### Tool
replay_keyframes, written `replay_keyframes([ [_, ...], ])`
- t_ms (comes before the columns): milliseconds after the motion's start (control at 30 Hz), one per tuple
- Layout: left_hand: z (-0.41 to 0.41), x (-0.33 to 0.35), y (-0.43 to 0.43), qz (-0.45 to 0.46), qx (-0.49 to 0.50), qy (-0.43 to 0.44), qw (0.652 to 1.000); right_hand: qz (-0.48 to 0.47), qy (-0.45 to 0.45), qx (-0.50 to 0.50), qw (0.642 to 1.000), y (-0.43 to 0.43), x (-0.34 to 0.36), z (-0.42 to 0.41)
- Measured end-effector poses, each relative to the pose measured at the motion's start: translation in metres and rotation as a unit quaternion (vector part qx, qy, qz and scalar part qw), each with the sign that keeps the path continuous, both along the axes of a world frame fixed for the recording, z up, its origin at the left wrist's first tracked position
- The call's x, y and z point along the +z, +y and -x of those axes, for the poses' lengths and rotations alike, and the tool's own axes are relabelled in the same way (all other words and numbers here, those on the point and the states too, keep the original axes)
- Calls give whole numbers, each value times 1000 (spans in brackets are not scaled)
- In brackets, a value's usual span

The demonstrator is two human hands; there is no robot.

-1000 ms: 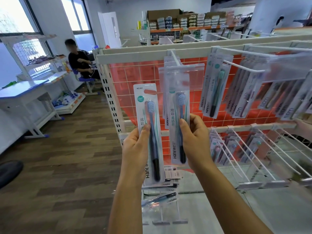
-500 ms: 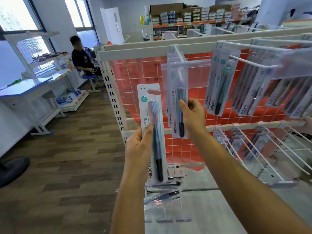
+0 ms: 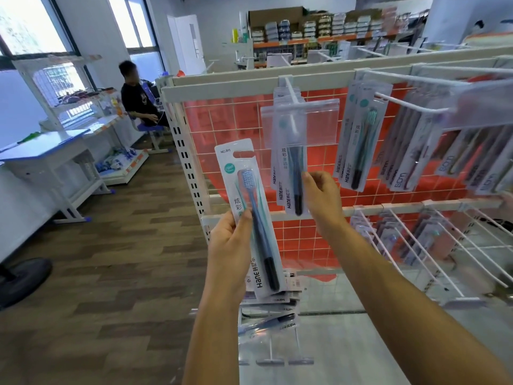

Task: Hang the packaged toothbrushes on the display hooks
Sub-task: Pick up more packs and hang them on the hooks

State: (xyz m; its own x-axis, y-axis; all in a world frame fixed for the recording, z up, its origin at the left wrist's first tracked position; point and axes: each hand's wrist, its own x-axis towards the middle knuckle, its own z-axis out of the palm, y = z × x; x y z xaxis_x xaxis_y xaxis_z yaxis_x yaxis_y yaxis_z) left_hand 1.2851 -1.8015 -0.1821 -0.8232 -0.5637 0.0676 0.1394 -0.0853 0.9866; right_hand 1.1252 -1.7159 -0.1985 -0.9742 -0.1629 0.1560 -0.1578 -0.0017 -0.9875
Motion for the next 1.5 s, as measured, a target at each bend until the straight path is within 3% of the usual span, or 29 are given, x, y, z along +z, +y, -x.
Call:
replay_keyframes([
  [133, 4, -2, 6, -12, 1, -12, 1000, 10, 9, -99, 995, 17, -10, -24],
  [433, 9, 3, 25, -4, -15, 0, 1000, 84, 54, 131, 986, 30, 15, -85],
  [633, 4, 6, 30, -10, -13, 25, 1000, 67, 87, 165, 980, 31, 24, -100],
  [1133, 2, 13, 33, 31, -20, 24, 999, 125, 99, 85, 984, 35, 23, -102],
  [1500, 4, 7, 25, 18, -11, -5, 1000, 87, 101, 63, 989, 24, 21, -90],
])
